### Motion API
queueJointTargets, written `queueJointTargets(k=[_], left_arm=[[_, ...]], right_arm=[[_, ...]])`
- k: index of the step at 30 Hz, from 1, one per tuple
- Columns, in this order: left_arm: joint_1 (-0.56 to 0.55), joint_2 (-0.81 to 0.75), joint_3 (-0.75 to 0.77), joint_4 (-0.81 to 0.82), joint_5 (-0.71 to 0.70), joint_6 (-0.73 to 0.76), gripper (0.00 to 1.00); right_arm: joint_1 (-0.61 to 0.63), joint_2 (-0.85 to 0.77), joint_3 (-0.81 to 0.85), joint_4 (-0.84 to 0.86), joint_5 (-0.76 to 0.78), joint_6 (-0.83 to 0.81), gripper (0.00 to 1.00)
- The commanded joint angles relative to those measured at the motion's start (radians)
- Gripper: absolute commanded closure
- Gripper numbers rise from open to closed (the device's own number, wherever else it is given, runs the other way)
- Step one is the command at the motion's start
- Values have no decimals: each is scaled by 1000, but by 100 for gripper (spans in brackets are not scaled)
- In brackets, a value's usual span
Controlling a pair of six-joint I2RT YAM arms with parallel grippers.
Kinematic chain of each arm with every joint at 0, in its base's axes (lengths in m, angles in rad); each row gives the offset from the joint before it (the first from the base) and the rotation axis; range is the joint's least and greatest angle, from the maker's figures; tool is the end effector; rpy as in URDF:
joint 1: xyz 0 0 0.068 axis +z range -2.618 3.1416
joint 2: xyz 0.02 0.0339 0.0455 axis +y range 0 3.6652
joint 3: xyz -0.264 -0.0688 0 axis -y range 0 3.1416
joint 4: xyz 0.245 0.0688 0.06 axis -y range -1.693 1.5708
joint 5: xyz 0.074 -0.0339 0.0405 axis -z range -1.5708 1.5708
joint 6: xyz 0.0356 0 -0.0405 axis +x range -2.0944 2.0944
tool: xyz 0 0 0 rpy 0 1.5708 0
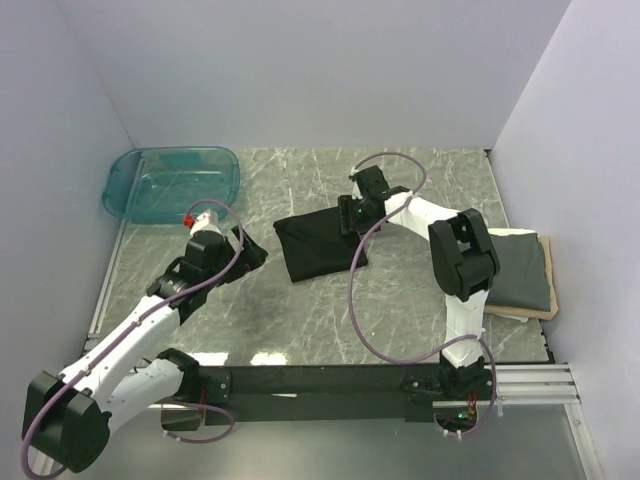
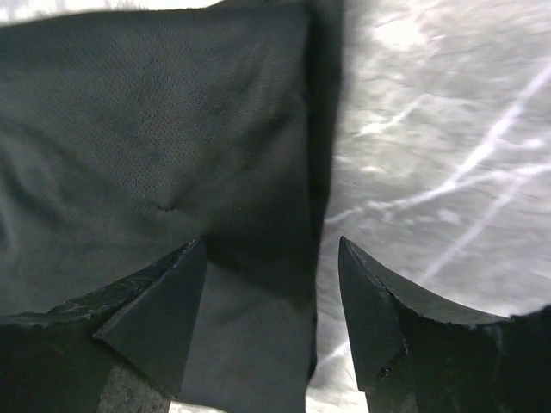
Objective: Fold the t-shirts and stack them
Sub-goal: Neatly place the folded tshirt to the corner
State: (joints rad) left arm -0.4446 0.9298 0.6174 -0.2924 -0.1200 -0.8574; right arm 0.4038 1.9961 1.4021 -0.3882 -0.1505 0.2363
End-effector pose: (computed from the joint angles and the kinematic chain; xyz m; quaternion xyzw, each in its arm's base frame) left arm 0.1857 -0.0837 0.2447 -0.2084 0.8595 -0.2387 0.4010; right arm 0.3898 0.1724 0.1758 -0.1016 0.9491 0.1593 0.2519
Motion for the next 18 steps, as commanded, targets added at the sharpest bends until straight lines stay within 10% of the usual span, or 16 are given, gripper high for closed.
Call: queueJointTargets(k=[1,11,16,18], left_arm=[[-5,-51,-53,93,81,-9,1],[-5,-170,-87,105,37,-6,0],[-5,-213,-104,105,6,-8,0],[-5,-226,-114,114,16,-2,1]], right_arm=[[27,26,46,-15,15,-26,31],[105,61,29,-49,83,0,40],[138,38,-23,-31,80,27,60],[138,26,-49,-9,46,32,84]])
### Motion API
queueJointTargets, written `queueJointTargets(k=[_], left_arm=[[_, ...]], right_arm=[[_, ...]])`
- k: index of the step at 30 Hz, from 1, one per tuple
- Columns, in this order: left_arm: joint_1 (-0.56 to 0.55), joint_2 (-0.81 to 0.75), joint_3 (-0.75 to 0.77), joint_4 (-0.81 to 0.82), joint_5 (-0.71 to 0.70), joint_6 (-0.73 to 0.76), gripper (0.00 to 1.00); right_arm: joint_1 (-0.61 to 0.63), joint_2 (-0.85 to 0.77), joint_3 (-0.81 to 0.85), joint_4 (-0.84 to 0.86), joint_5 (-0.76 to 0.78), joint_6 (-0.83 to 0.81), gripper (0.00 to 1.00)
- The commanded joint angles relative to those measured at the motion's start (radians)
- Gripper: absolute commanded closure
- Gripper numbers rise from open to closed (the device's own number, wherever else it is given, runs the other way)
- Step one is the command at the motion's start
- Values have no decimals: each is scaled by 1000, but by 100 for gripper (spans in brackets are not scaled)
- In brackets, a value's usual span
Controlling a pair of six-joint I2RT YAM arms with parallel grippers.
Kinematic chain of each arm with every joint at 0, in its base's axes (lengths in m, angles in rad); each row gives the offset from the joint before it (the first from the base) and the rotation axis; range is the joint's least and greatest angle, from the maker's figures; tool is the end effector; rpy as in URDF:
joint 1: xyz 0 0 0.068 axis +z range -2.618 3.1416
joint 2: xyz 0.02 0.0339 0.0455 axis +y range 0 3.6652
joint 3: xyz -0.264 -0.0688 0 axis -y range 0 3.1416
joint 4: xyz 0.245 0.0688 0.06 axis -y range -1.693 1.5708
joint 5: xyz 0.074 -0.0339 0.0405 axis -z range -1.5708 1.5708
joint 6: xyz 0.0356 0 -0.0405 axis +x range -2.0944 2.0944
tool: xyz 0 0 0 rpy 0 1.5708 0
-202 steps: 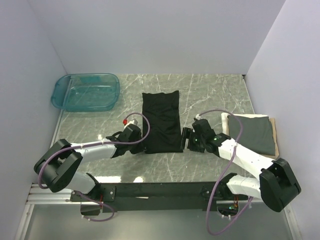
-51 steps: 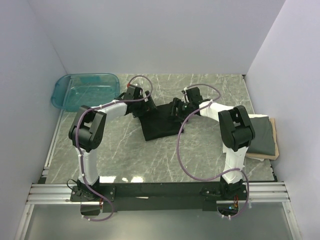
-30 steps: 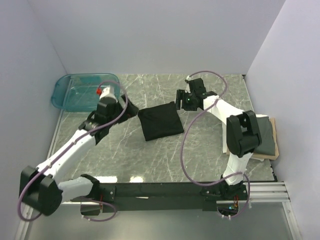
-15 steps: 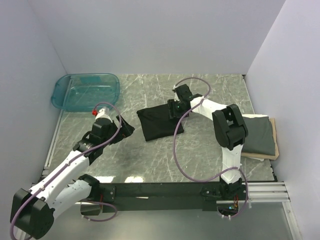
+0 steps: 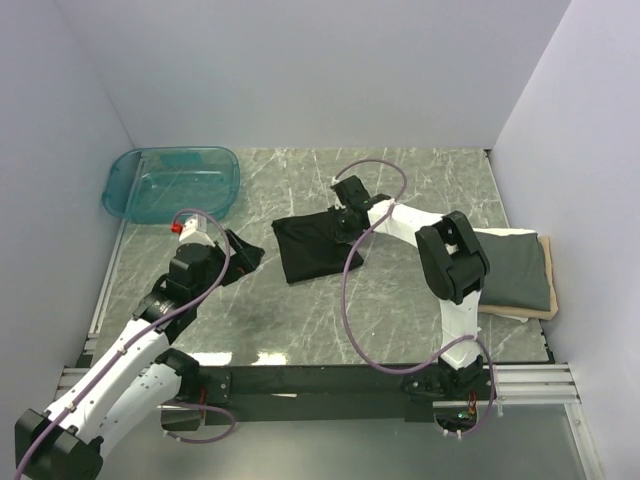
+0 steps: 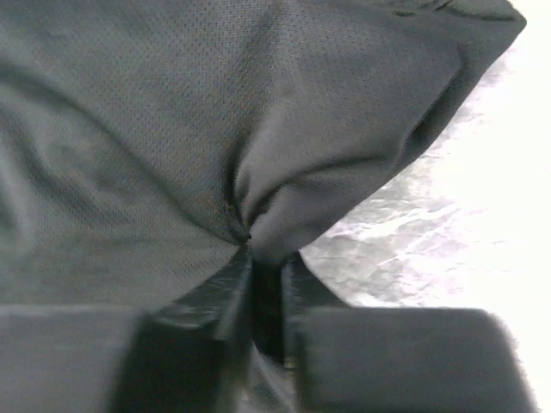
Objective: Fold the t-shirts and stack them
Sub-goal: Neatly place the folded tshirt to the corner
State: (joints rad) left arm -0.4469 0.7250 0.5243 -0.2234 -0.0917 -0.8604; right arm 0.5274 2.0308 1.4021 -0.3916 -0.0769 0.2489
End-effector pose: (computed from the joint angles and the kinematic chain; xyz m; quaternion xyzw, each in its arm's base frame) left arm 0.1585 -0.0723 0.2535 -0.1966 0.8162 -0.2989 0.4536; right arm 0.3684 0.2177 0.1612 -0.1438 0.9509 0.1370 0.2374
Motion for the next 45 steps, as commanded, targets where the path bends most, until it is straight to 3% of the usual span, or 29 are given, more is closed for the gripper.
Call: queueJointTargets(k=[1,3,9,20,27,33,45], left_arm=[[-3,-24,-24,53,7,7,1],[-3,-30,-36,74,27,18,1],[-3,-29,-53,107,72,29,1],[-3,-35,-76,98,75,29,1],[-3,-55,-83,96,72,32,1],[-3,-52,-84,98,66,32,1],[-3,-41,-76,79,37,35,1]], right_arm=[[14,-24,-58,0,-35,15,89],[14,-43,-83,14,-29,16,100],[14,-168,-186,-36,64,44,100],[-30,-478,-408,-288,526,142,100],[-41,-621,-356,-438,728,179,100],[-78,-644,-249,-555,879,145,100],[-119,-692,-108,-681,898,-45,100]])
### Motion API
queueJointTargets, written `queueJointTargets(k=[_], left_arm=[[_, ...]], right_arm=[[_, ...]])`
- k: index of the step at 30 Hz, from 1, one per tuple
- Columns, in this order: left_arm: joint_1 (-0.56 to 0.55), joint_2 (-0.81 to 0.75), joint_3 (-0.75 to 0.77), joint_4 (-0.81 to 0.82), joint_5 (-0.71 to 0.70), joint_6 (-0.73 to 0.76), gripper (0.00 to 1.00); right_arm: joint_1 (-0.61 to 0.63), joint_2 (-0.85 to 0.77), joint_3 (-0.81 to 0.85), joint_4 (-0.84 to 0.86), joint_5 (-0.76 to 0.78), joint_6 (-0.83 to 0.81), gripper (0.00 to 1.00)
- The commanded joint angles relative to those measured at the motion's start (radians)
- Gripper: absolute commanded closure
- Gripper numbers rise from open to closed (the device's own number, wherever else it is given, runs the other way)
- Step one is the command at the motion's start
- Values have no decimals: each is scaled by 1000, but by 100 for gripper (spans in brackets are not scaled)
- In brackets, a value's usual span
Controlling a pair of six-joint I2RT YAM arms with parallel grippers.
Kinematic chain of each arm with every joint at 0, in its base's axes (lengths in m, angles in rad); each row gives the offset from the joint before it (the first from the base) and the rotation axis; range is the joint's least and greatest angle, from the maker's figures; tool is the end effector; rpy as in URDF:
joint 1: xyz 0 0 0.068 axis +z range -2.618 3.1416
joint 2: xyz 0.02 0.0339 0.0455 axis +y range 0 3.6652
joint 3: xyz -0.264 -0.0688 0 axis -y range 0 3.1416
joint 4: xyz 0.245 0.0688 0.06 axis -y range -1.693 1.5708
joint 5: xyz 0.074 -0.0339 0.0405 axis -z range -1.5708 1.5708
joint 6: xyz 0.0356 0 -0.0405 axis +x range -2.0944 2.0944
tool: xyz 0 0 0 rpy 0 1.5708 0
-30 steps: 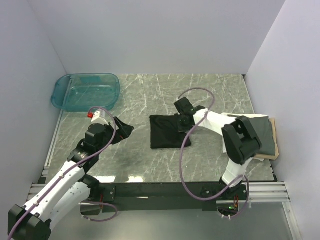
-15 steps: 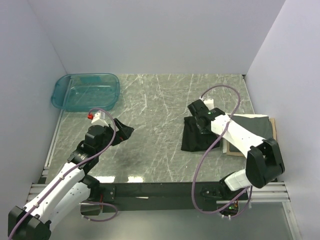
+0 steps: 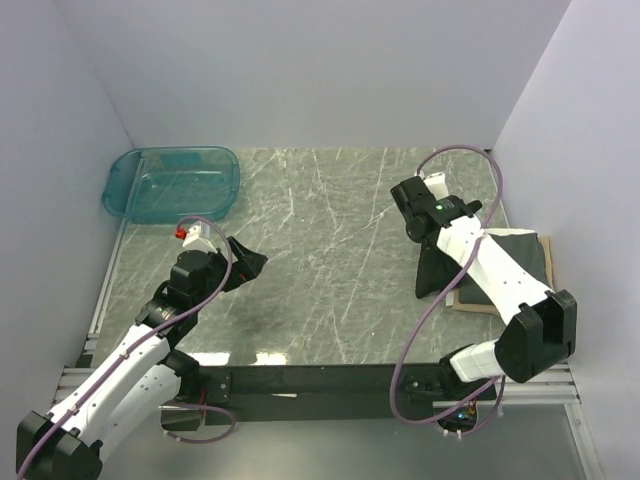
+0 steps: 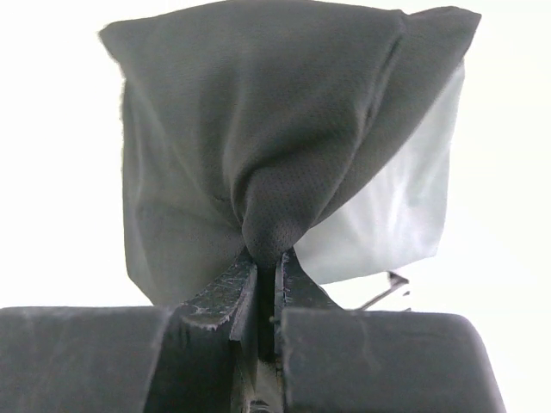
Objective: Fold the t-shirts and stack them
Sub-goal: Neatly place the folded tshirt to the corner
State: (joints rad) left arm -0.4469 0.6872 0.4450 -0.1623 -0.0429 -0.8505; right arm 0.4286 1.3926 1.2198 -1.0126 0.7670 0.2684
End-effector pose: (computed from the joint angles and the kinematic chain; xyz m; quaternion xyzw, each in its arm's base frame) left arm 0.1530 -0.0716 0.2373 -0.1788 0.8152 -0.3183 0.4495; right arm 0.2489 0.0866 0.2980 -0.0014 0.9130 -0.2845 0.2923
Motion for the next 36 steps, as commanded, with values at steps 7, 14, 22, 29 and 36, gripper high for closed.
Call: queueJointTargets(k=[7,14,22,29,36], left_arm=[[-3,-11,-6,24,-20,24,0],[-3,0,-2,21,-20,25,1],[-3,-14,-5,18,-29,22,1],[-3,-6,0,12,-37,25,1],[-3,-14,0,10,-37,27,1]], right_arm=[[-39,-98,105,-103,46,-213,100],[-89,-110,175,-153,46,-255,100],[-142,-196,190,-115,-51,-454,100],[-223,-211,152,-40,-121,-546,100],[-327,-181,132,60,-206,-643,100]])
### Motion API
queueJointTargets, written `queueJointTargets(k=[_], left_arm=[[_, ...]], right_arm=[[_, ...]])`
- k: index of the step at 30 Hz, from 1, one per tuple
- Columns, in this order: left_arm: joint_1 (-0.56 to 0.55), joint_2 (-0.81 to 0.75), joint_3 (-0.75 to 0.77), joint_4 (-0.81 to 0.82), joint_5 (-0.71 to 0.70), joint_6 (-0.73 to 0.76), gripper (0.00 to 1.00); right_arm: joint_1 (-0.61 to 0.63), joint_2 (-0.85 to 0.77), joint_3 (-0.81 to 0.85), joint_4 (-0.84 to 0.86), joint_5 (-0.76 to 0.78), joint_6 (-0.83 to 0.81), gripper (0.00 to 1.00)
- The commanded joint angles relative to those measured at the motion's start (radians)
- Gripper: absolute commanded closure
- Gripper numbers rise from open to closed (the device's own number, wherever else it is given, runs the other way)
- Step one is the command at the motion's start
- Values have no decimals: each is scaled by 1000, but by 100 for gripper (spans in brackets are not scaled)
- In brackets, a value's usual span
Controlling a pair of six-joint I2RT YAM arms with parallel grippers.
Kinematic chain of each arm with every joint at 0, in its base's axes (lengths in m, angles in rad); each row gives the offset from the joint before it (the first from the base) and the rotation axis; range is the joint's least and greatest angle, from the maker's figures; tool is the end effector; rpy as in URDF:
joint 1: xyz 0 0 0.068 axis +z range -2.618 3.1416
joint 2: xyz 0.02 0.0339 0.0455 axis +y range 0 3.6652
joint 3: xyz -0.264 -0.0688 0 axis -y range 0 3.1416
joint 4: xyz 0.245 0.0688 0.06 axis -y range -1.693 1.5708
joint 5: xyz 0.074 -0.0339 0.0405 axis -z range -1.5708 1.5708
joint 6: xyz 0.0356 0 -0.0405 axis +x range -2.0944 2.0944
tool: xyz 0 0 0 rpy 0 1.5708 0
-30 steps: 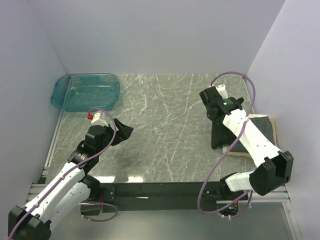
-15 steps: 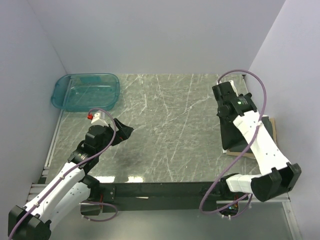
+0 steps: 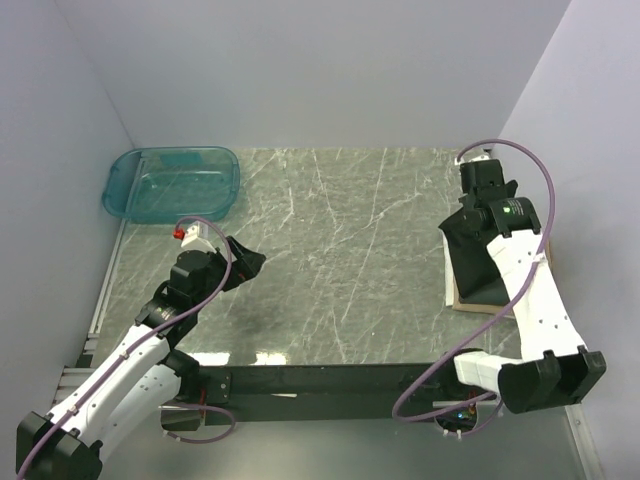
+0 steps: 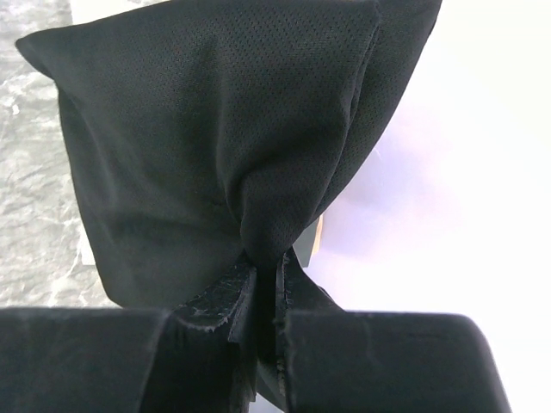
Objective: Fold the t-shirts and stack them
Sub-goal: Neatly place the folded tshirt to the corner
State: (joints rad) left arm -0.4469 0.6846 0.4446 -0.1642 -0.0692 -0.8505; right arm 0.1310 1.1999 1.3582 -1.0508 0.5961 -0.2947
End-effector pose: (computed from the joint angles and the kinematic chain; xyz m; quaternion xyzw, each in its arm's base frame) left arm 0.1529 -0.0706 0.2374 -0.1859 0.8134 -0.3095 0.4561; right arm 0.2224 0.0091 0.3769 -0.0949 0.9018 -0.3020 0.2943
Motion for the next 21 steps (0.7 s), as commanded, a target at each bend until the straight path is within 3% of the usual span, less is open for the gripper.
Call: queueJointTargets(k=[1,10,21], left_arm=[[-3,-14,-3,12,-18,25,1],[-3,3,0,9,-34,30,1],[-3,24,3,11,-47,34,1]], right_arm=[[-43,41,-2,94,-27,-70,100],[-214,119,-60,187,57,-11,100],[-347,178,-134,290,24,-1,100]])
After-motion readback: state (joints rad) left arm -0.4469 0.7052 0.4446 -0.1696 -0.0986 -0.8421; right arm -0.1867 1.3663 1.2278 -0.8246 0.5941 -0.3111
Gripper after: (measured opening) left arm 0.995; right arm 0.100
